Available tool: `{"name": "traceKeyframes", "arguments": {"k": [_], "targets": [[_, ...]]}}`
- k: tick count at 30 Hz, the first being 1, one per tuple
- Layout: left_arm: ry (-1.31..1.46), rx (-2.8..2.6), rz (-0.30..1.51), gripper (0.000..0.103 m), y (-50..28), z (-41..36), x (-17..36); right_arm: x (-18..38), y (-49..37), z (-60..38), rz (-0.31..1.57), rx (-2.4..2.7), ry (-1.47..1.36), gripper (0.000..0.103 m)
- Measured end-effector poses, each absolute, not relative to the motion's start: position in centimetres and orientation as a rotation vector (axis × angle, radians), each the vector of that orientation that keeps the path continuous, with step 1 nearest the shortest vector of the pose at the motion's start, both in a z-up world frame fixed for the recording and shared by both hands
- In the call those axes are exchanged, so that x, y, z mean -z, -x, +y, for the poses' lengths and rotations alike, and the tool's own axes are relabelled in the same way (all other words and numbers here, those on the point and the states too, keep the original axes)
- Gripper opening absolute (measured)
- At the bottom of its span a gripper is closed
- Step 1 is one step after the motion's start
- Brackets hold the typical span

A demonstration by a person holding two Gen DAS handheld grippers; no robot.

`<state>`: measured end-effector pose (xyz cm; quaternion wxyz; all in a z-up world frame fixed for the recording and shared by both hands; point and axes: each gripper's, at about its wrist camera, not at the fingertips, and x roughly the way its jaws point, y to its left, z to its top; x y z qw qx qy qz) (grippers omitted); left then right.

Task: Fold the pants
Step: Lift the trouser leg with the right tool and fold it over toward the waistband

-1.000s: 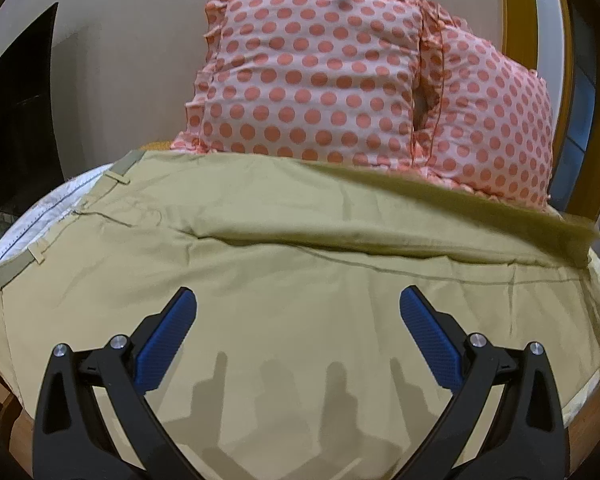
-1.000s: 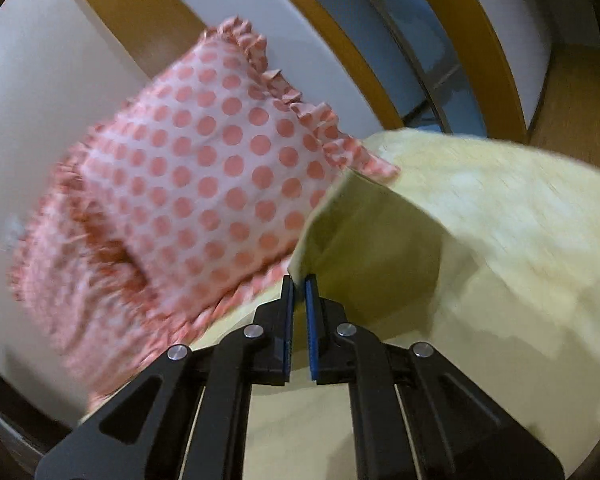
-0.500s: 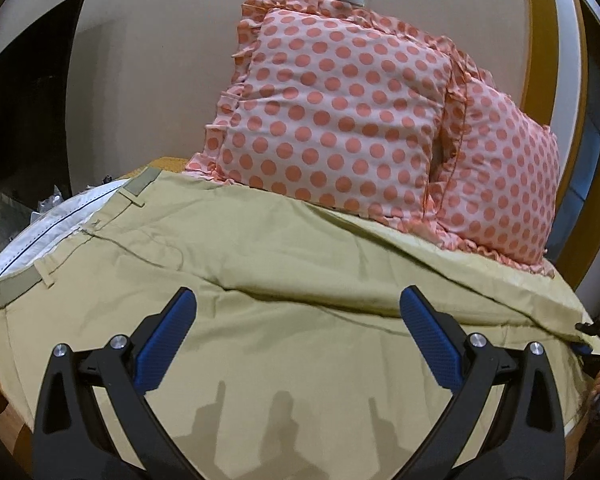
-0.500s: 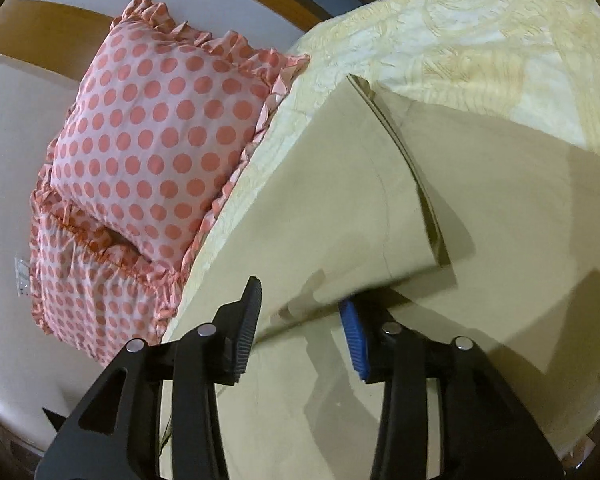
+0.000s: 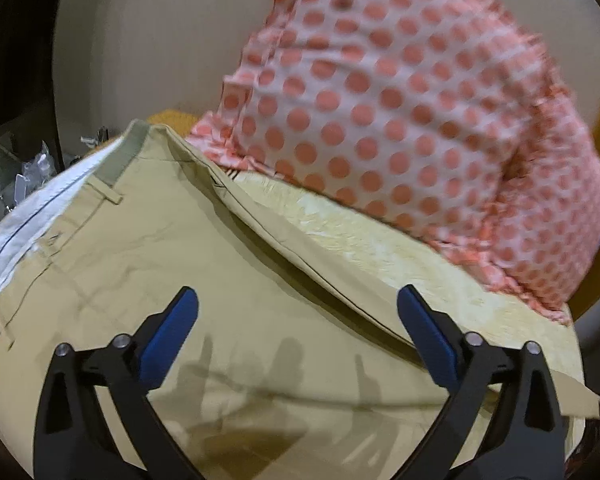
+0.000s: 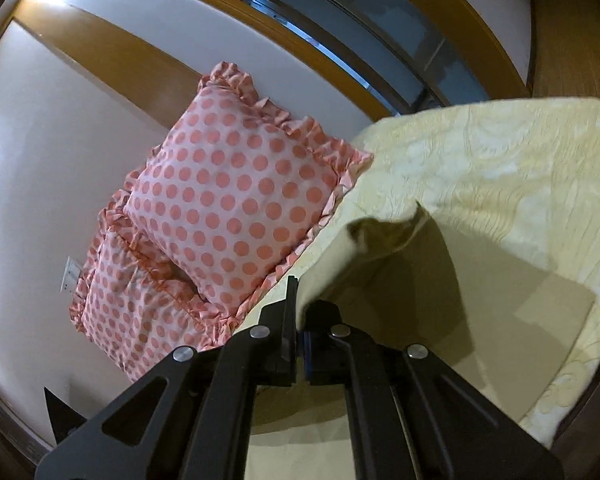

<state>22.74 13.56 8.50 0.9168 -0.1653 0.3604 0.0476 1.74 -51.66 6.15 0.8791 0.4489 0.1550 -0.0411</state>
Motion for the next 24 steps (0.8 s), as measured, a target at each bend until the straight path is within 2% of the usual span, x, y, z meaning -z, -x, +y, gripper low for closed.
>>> {"name": "traceKeyframes", "arguments": {"k": [3,4,6,7,8,11,14,17,21,24], "targets": [[0.347,-0.143,0.833,0.088,-26.4,13.9,-6.9,-6.1,-1.8,-51.9,0.322,0.082,-0.947,0.002],[0.355,-0.155,0.860,0.083,-27.6,14.2,-6.4,-6.0,-1.8,-51.9,0.320,0.082,-0.946,0.002],[0.365,-0.195,0.912,0.061,-29.9,14.9,-5.1,-6.0,-1.8,-52.0,0.324,0.084,-0.944,0.002],[0.384,-0.203,0.940,0.029,-30.7,15.5,-4.4,-6.0,-1.9,-51.9,0.327,0.084,-0.943,0.002],[0.425,-0.189,0.961,0.007,-31.1,16.2,-3.8,-5.8,-2.2,-51.9,0.331,0.083,-0.946,0.002],[0.572,-0.140,0.864,0.004,-27.7,18.0,-4.6,-5.3,-2.5,-52.0,0.347,0.079,-0.955,0.002],[0.464,-0.089,0.736,0.004,-19.6,17.4,-8.4,-5.5,-1.9,-52.5,0.337,0.082,-0.952,0.002],[0.427,-0.079,0.669,0.004,-11.0,17.1,-10.0,-5.6,-0.5,-53.2,0.316,0.105,-0.943,0.002],[0.421,-0.138,0.697,0.004,-2.8,17.2,-7.4,-4.6,1.8,-54.2,0.310,0.165,-0.969,0.002],[0.473,-0.164,0.771,0.004,-0.1,17.8,-4.3,-2.8,2.9,-54.4,0.353,0.194,-0.987,0.002]]}}
